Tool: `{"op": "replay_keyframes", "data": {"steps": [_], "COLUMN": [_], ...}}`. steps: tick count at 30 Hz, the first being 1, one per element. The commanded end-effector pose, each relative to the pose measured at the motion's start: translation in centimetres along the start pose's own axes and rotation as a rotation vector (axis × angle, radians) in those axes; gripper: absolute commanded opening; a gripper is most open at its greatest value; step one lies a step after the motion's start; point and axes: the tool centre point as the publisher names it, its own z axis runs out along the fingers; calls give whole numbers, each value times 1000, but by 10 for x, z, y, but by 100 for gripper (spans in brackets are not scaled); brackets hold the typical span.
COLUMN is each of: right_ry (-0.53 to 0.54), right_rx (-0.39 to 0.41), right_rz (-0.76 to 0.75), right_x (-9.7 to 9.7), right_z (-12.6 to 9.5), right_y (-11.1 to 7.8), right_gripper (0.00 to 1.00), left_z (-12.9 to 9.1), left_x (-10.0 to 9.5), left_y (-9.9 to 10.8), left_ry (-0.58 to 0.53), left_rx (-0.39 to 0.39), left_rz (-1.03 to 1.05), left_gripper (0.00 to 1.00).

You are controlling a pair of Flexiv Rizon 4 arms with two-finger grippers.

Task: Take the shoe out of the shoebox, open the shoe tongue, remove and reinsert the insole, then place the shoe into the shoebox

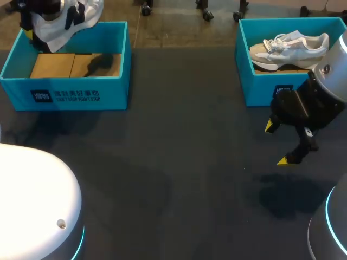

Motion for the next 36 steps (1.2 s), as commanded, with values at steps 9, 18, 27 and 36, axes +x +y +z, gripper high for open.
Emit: {"op": "replay_keyframes", "data": {"steps": [9,18,27,36], "right_ry": [2,2,2,2], "right_rx": [1,1,1,1], "right_rz": [0,0,0,0], "right_x": [-1,-1,-1,-1], "right_z": [2,2,2,2], "right_y": [0,0,0,0], "right_gripper": [100,100,100,100], "left_z": [1,1,11,18], "left_x": [16,16,2,-5], "left_y": [47,47,73,100], "left_ry": [-100,-100,-92,-56], "left_rx": [24,24,1,-29], "left_rz": [544,544,663,826], "left_gripper": [0,0,0,0]}}
